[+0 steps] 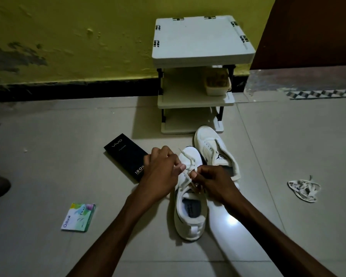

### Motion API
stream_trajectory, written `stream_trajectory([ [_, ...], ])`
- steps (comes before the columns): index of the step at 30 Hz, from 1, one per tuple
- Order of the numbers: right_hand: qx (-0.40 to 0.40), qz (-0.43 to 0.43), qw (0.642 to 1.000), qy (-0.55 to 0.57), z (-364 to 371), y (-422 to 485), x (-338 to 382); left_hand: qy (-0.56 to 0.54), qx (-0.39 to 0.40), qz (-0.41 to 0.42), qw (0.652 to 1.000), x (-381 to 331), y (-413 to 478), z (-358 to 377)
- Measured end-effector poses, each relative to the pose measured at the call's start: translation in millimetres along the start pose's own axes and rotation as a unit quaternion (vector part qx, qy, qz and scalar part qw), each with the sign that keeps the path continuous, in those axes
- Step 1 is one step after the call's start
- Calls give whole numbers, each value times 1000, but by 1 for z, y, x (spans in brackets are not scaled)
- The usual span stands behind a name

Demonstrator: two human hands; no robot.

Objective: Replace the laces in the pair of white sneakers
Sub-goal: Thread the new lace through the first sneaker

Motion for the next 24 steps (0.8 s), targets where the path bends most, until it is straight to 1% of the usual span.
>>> stream_trajectory([
  [3, 9, -5, 1000, 6, 0, -2, 4, -91, 38, -27, 995, 2, 1, 9],
  [6, 4, -9, 1000, 15, -2, -3, 4, -228, 42, -81, 969, 8, -1, 12],
  [8, -2, -8, 1000, 1, -3, -2, 1, -253, 35, -101, 962, 12, -2, 14],
  [11, -9, 4, 1000, -22, -5, -1, -4, -230, 37, -97, 968, 15, -3, 15],
  [13, -18, 11, 999, -37, -7, -1, -6, -253, 64, -95, 961, 16, -6, 19],
  [16, -26, 19, 999, -36, -8, 0, -9, -325, 123, -98, 932, 12, -17, 30],
  [17, -28, 18, 999, -39, -7, 1, -9, -322, 123, -93, 934, 11, -19, 34],
  [18, -29, 15, 999, -43, -7, 2, -8, -300, 108, -91, 943, 11, -19, 36],
  [20, -29, 7, 999, -44, -6, 3, -8, -231, 63, -98, 966, 15, -20, 38],
  [22, -23, 0, 999, -42, -4, 3, -6, -200, 35, -121, 972, 17, -21, 42],
  [24, -16, -5, 999, -48, -5, 2, -4, -173, 24, -129, 976, 17, -22, 46],
])
Point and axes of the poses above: each hand's wrist, its own y-axis towards the middle knuckle, its own z-axis out of the palm, x = y × z, the point moved 8 cm from there along y, towards the middle knuckle, and after that the axes turned 12 degrees about -y, right-handed, at the moved point
